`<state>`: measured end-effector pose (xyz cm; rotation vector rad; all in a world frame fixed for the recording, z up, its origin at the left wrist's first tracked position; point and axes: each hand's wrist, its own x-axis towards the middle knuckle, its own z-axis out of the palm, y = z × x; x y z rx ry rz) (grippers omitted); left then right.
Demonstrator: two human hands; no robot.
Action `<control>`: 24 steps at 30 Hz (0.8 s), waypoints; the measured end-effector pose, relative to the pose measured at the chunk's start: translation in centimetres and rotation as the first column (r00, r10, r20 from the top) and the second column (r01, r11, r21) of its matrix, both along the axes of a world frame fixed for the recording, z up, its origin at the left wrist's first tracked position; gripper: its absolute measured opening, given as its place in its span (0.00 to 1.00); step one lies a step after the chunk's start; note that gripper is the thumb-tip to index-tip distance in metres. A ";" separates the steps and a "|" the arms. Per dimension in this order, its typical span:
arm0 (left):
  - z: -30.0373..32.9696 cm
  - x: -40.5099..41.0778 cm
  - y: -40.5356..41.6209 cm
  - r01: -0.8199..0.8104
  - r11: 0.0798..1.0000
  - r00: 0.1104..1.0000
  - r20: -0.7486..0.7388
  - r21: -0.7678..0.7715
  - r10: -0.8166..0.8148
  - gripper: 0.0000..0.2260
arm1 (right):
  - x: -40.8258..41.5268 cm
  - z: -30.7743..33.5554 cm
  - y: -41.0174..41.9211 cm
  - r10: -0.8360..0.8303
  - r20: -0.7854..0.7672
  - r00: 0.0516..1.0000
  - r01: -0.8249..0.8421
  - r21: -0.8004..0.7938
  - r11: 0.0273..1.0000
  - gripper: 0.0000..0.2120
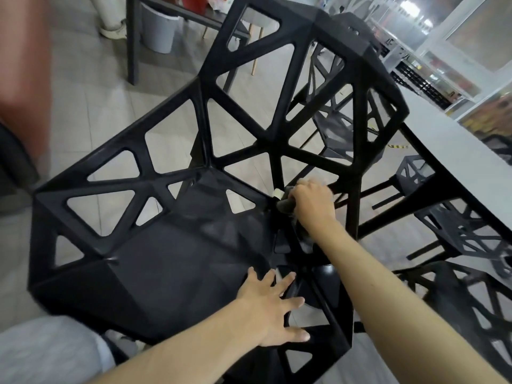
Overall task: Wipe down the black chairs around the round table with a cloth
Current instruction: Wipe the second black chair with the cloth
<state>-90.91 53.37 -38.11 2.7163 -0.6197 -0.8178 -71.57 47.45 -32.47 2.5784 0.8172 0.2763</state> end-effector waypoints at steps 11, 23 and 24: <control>2.2 -0.6 0.8 -0.034 0.999 0.985 -0.166 0.022 0.038 0.38 | -5.0 1.8 -4.7 -0.095 -0.154 0.983 0.068 -0.170 0.983 0.11; 2.8 0.0 2.8 -0.146 0.969 0.979 -0.113 0.199 0.171 0.34 | -12.3 6.3 -10.1 -0.130 0.054 0.990 0.130 0.001 0.991 0.08; 2.9 0.1 2.9 -0.148 0.964 0.981 -0.095 0.221 0.172 0.34 | -12.5 5.5 -10.5 -0.135 0.068 0.988 0.135 0.005 0.991 0.08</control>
